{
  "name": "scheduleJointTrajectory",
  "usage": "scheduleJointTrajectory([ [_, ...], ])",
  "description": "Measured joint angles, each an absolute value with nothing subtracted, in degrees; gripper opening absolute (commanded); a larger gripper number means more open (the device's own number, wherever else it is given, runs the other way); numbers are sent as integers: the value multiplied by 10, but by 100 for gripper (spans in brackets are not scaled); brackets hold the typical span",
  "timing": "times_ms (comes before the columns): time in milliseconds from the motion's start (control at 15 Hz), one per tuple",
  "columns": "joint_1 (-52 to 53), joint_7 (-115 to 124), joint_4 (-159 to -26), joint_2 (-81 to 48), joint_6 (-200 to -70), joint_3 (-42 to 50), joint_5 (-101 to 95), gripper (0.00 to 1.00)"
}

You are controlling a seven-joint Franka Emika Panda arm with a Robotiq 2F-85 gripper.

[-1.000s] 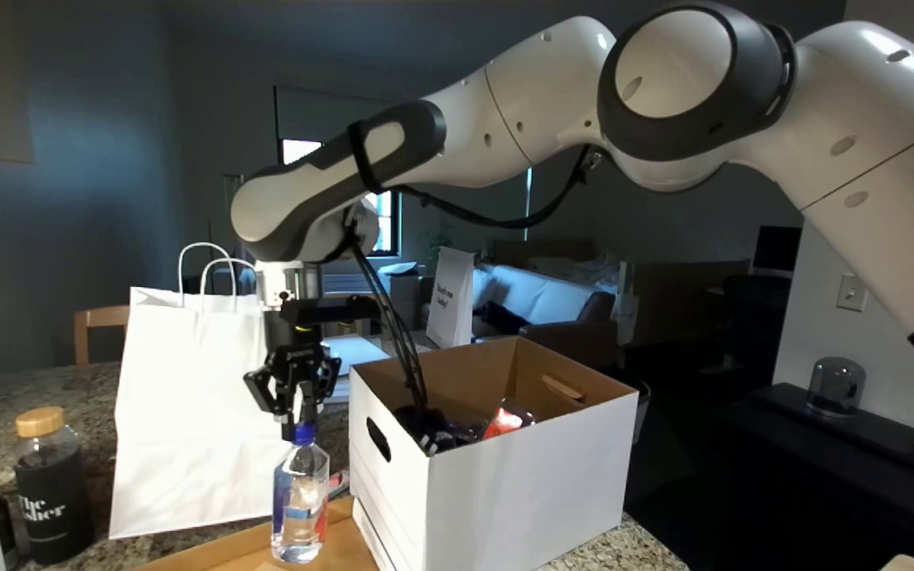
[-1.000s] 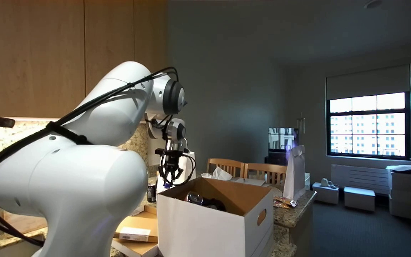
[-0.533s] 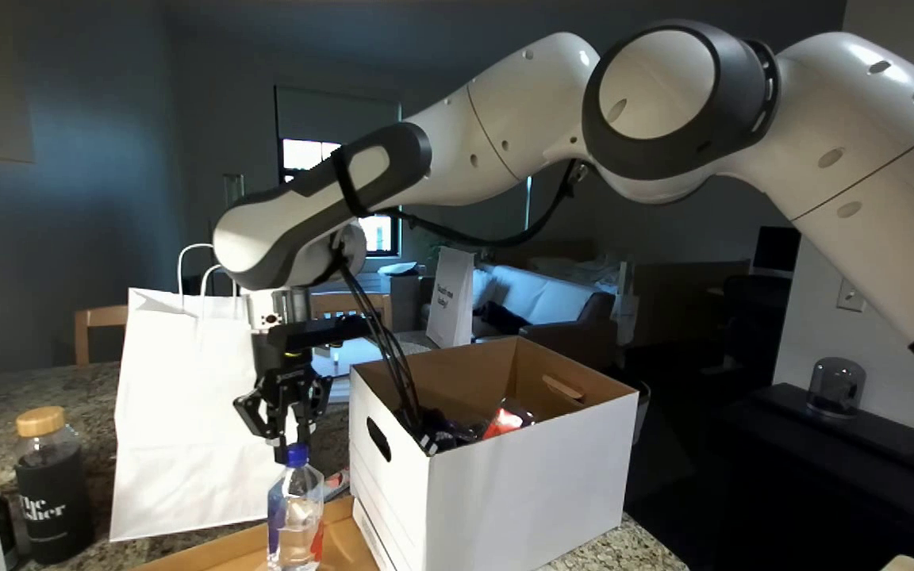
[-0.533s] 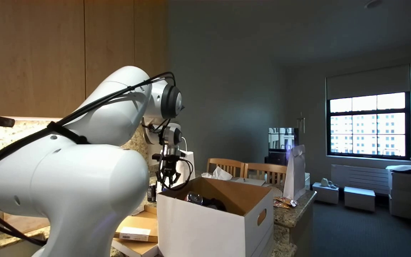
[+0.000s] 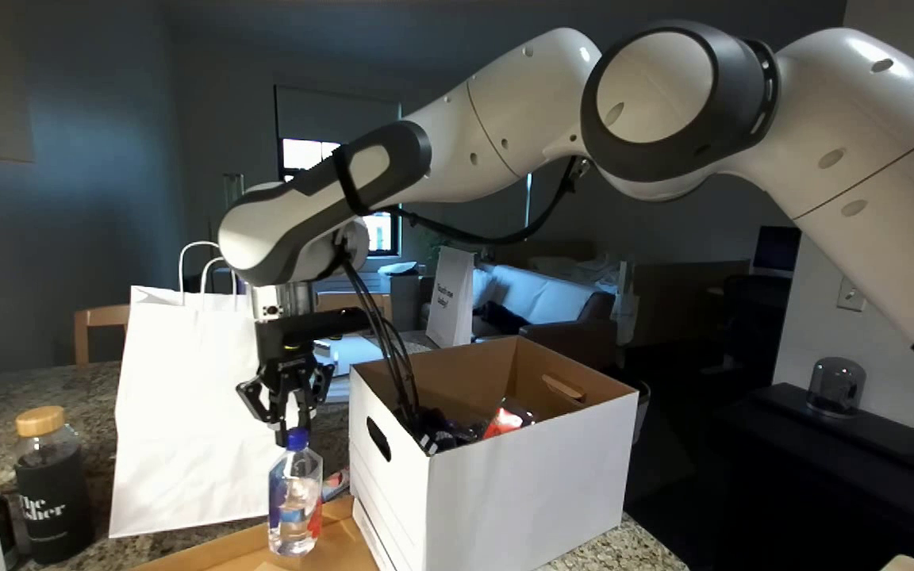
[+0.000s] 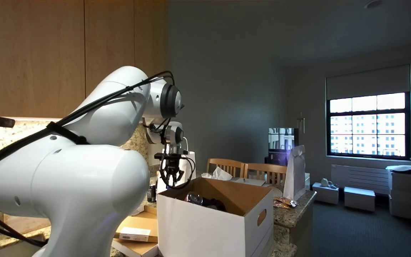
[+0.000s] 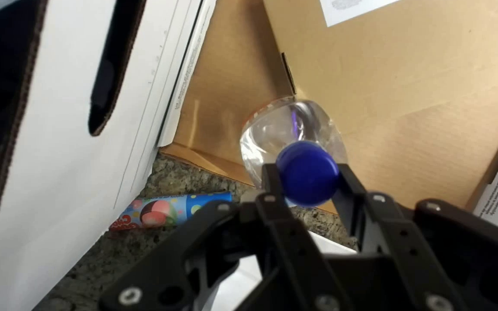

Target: Remove smaller box and three bottles from the bigger box and you put them on the table

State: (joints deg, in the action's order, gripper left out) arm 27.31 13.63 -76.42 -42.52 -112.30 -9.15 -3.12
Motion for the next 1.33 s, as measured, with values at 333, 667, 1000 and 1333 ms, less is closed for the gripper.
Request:
scheduleJointTrajectory([
  [333, 273, 140, -764, -424, -1123, -87, -31, 13],
  [667, 273, 150, -771, -424, -1125, -79, -31, 13],
  [1000, 271, 167, -793, -417, -1131, -68, -31, 13],
  [1333, 271, 172, -808, -418, -1131, -68, -31, 13],
])
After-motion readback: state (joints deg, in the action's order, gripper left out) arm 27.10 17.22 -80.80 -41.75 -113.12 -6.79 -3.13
